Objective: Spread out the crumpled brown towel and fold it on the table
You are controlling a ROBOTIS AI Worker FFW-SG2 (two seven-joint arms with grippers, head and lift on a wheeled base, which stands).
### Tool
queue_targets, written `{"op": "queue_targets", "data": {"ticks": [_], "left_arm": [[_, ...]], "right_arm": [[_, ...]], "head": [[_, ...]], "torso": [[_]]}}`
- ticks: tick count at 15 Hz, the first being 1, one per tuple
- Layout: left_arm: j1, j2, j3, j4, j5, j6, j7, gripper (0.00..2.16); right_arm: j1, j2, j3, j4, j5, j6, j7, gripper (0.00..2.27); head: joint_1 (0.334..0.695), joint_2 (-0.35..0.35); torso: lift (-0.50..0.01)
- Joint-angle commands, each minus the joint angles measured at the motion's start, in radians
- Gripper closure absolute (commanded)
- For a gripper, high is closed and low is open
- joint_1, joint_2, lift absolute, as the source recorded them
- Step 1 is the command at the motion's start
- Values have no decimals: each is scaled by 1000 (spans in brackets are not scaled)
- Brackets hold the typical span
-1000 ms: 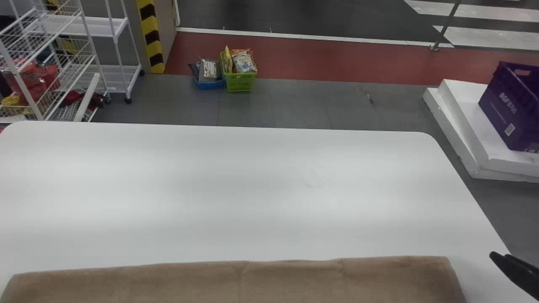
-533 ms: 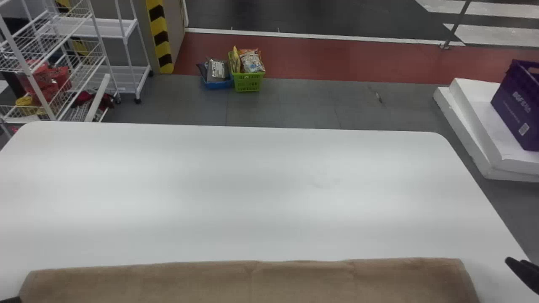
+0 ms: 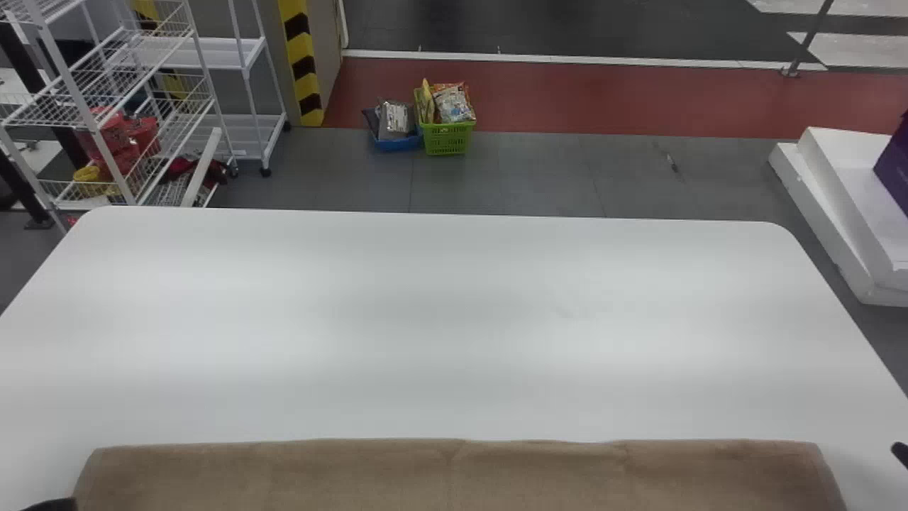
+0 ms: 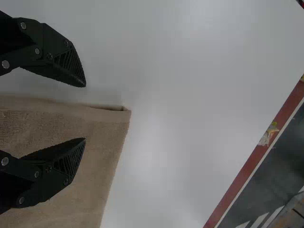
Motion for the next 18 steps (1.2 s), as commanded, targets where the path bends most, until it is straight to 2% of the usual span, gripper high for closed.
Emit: {"op": "queue_targets", "data": {"ticks": [1, 6, 16, 18], "left_arm": [[-12, 11, -15, 1, -23, 51, -24, 525], [-14, 18, -67, 10, -87, 41, -24, 535], [38, 19, -113, 6, -146, -32, -13, 542], [40, 13, -117, -7, -146, -29, -11, 1001]], "right_arm": [[-6, 4, 1, 10, -1, 0, 0, 134], [-6, 4, -9, 63, -33, 12, 11, 130], [-9, 4, -29, 124, -78, 21, 25, 130], [-12, 4, -29, 122, -76, 24, 23, 130]], "head": [[695, -38], [695, -54], [695, -49], [695, -53]], "torso": [[-127], [-127], [-127], [-127]]}}
